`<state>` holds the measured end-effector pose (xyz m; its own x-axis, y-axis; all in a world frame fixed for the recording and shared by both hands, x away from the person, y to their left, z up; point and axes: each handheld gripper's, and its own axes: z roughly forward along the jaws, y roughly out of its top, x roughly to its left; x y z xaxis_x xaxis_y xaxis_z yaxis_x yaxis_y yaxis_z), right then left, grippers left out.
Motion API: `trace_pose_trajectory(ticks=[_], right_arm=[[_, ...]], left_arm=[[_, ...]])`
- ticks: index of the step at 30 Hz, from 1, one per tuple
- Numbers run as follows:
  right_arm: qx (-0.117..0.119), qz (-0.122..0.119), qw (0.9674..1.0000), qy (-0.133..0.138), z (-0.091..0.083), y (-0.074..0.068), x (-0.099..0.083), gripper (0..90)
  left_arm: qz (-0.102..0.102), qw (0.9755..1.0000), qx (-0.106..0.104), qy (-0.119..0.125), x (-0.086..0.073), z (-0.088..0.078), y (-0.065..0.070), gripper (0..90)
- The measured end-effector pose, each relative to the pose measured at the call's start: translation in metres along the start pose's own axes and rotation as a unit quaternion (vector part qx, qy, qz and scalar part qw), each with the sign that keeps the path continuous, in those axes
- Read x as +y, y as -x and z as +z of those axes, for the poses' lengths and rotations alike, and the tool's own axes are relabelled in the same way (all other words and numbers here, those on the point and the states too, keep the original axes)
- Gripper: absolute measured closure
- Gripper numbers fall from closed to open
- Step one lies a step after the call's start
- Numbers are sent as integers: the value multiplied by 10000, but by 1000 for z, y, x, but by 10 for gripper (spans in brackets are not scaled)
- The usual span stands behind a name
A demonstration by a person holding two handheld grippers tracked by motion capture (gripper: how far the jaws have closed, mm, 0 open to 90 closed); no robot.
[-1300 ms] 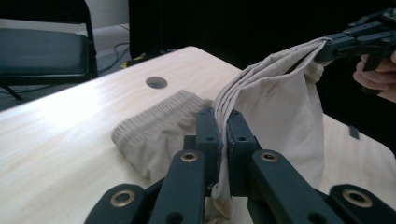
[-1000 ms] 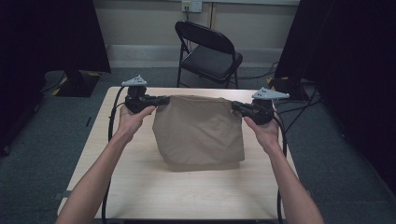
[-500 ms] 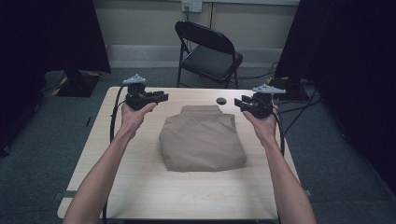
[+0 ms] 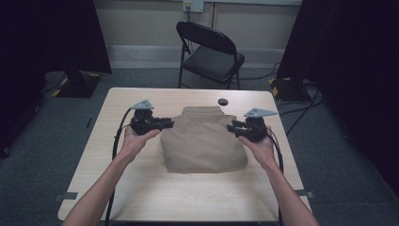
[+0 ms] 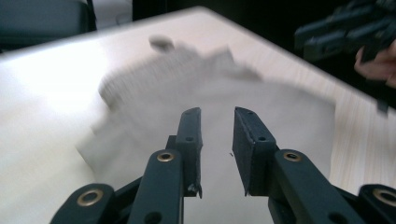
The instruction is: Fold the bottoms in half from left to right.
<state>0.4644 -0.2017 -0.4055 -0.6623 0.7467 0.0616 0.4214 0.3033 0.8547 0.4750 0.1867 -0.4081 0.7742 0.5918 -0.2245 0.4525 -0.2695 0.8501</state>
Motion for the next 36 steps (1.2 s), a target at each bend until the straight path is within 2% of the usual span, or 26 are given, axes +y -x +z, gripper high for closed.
trace_pose_trajectory(ticks=[1,4,7,8,9,12,17,18,24,27,29,30,32,33,35,36], right_arm=[[69,-20,9999,-74,2,-3,-5,661],[194,-133,9991,-346,8,-11,-22,674],[275,-144,9979,-566,16,-16,-38,676],[279,-120,9975,-635,19,-16,-43,674],[285,-103,9970,-713,23,-17,-48,668],[223,-97,9960,-858,31,-17,-58,646],[200,-83,9943,-1040,37,-15,-71,612],[194,-73,9937,-1104,37,-16,-76,598],[302,-230,9923,-1176,31,-24,-79,593],[531,-299,9907,-1219,21,-40,-86,594],[628,-313,9891,-1297,16,-48,-88,594],[638,-338,9889,-1302,13,-52,-90,593],[807,-296,9867,-1379,7,-59,-93,595],[864,-297,9858,-1410,5,-63,-94,595],[880,-434,9847,-1439,1,-69,-95,589],[890,-432,9852,-1402,0,-70,-94,592]], left_arm=[[32,9999,-33,-121,-6,4,2,739],[-62,9993,-174,-317,-28,17,5,748],[-86,9979,-292,-571,-45,31,8,749],[-86,9979,-292,-571,-45,31,8,749],[-48,9965,-321,-768,-53,40,11,748],[70,9942,-281,-1037,-62,51,16,733],[130,9928,-222,-1169,-73,57,17,732],[171,9924,-229,-1199,-74,56,19,732],[283,9896,-347,-1367,-79,46,29,732],[327,9885,-413,-1417,-89,32,39,732],[135,9876,-561,-1457,-95,25,43,732],[132,9870,-584,-1490,-97,21,48,732],[348,9846,-507,-1639,-99,15,57,733],[332,9840,-564,-1655,-100,12,59,733],[349,9850,-583,-1585,-98,7,60,732],[287,9872,-572,-1461,-95,5,58,732]])
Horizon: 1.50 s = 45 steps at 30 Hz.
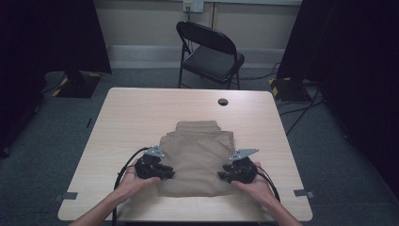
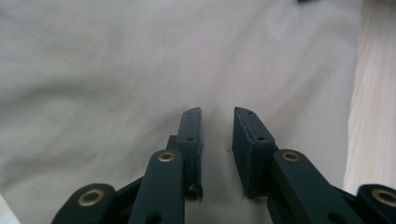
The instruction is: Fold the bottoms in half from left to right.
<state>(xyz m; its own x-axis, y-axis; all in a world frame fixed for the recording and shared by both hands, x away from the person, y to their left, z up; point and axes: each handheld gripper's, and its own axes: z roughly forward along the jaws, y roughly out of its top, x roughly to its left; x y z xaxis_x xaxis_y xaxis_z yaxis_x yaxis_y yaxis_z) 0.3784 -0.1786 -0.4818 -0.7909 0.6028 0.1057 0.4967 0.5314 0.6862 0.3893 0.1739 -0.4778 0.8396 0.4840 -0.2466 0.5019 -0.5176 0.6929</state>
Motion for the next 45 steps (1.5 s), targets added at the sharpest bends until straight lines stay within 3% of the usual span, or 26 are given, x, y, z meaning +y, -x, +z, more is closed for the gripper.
trace_pose_trajectory(ticks=[2,3,6,8,9,11,13,15,18,22,30,36,38,44,45], right_arm=[[-3,73,9997,220,-4,2,4,625],[-25,93,9993,361,-5,6,8,682],[-42,138,9986,514,-3,14,19,803],[-83,82,9986,512,4,18,25,848],[-153,32,9988,454,8,19,27,862],[-171,69,9992,364,16,24,25,894],[-222,38,9996,172,21,26,21,898],[-149,92,9996,224,21,30,16,900],[-248,18,9995,205,20,28,15,900],[-433,-92,9989,127,16,28,13,900],[-625,-70,9979,125,8,33,5,900],[-661,158,9976,113,2,40,0,900],[-707,106,9974,91,2,38,1,900],[-737,80,9972,92,2,38,1,900],[-739,86,9972,94,2,38,1,900]], left_arm=[[-70,9999,-11,133,4,-2,-2,732],[-58,9997,-18,224,13,-3,-7,747],[-44,9997,14,228,27,7,-17,786],[10,9996,121,236,31,11,-20,808],[-196,9996,26,217,32,21,-30,817],[-183,9998,75,73,28,30,-33,838],[-124,9999,28,112,23,33,-33,874],[-58,9998,132,123,22,33,-31,895],[81,9996,250,62,23,33,-27,899],[111,9994,316,51,23,32,-26,900],[165,9990,400,106,21,33,-23,900],[-17,9995,258,153,19,26,-30,900],[-136,9995,212,166,16,22,-33,900],[-140,9994,167,253,7,8,-34,899],[-107,9996,216,160,7,9,-35,899]])
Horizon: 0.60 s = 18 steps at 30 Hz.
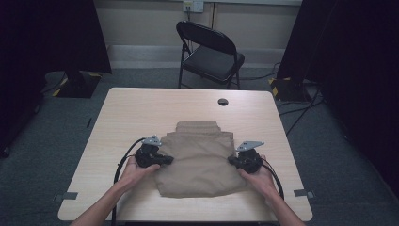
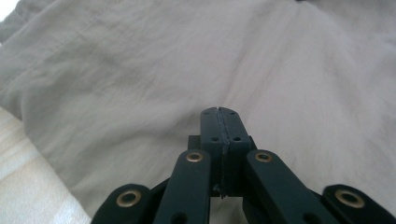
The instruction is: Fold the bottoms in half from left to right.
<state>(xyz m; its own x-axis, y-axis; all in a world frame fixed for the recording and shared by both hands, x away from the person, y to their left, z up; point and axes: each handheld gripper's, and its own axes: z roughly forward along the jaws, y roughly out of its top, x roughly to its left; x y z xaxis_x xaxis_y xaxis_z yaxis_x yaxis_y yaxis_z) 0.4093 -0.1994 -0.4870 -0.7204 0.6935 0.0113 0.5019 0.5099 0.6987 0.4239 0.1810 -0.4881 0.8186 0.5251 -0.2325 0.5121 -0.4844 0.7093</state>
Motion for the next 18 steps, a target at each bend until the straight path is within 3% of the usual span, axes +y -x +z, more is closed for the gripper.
trace_pose_trajectory(ticks=[4,5,9,11,15,18], right_arm=[[-20,29,10000,32,-4,-2,1,798],[49,16,9998,180,-11,-5,3,795],[727,-89,9953,638,-31,-24,6,779],[871,-333,9935,648,-38,-36,4,786],[1074,-528,9911,589,-47,-50,-6,763],[1191,-683,9898,381,-53,-55,-22,647]], left_arm=[[74,9998,156,-127,1,6,3,900],[79,9997,162,-133,1,6,3,900],[16,9997,210,-136,3,6,-1,900],[-56,9997,215,-113,2,5,-4,900],[-80,9997,199,-86,1,4,-5,900],[-86,9997,192,-87,1,4,-5,900]])
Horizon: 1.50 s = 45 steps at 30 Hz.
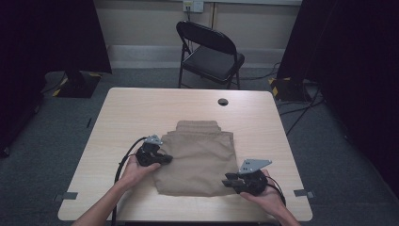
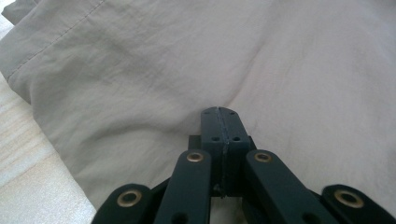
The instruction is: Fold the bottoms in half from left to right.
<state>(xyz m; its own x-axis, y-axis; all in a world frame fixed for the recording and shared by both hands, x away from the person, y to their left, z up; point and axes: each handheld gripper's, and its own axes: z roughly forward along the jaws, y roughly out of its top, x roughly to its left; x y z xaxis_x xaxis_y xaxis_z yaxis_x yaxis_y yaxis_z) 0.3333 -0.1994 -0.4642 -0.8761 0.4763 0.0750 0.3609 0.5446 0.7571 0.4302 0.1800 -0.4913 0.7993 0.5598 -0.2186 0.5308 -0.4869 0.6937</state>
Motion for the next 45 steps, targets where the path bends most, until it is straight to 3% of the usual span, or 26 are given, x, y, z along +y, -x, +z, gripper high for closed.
trace_pose_trajectory(ticks=[1,6,12,17,20,25,30,35,36,39,41,42,43,44,45], right_arm=[[-4,-165,9999,-43,-2,-2,-5,599],[133,-283,9995,-100,0,-3,-11,466],[82,-605,9972,-438,13,-2,-13,441],[-103,-839,9950,-537,19,-3,-15,440],[-172,-814,9953,-490,20,-2,-15,448],[-326,-717,9958,-460,22,3,-13,530],[-464,-740,9946,-567,25,0,-7,797],[-261,-603,9963,-556,22,2,-4,839],[-225,-593,9965,-543,20,2,-3,841],[-105,-577,9973,-450,16,3,-2,846],[-28,-582,9973,-440,14,2,-1,851],[10,-585,9973,-439,13,1,0,856],[10,-585,9973,-439,13,1,0,856],[143,-593,9974,-392,12,-1,2,866],[172,-577,9975,-366,11,-3,3,868]], left_arm=[[-4,10000,-10,0,0,0,0,900],[-43,10000,-67,14,0,0,-2,900],[16,10000,-52,12,0,0,-1,900],[-22,10000,-92,18,-1,0,-3,900],[-61,9999,-134,37,-1,0,-4,900],[-53,9999,-145,17,0,0,-3,900],[-63,9999,-159,27,-1,0,-4,900],[-45,9999,-159,-40,1,-1,-2,885],[36,9999,-112,-34,3,-3,0,879],[151,9994,-113,286,11,-8,6,878],[112,9985,-270,461,17,-7,11,876],[138,9981,-440,402,21,-4,13,861],[138,9981,-440,402,21,-4,13,840],[288,9964,-685,402,26,2,22,833],[349,9961,-733,356,27,5,25,828]])
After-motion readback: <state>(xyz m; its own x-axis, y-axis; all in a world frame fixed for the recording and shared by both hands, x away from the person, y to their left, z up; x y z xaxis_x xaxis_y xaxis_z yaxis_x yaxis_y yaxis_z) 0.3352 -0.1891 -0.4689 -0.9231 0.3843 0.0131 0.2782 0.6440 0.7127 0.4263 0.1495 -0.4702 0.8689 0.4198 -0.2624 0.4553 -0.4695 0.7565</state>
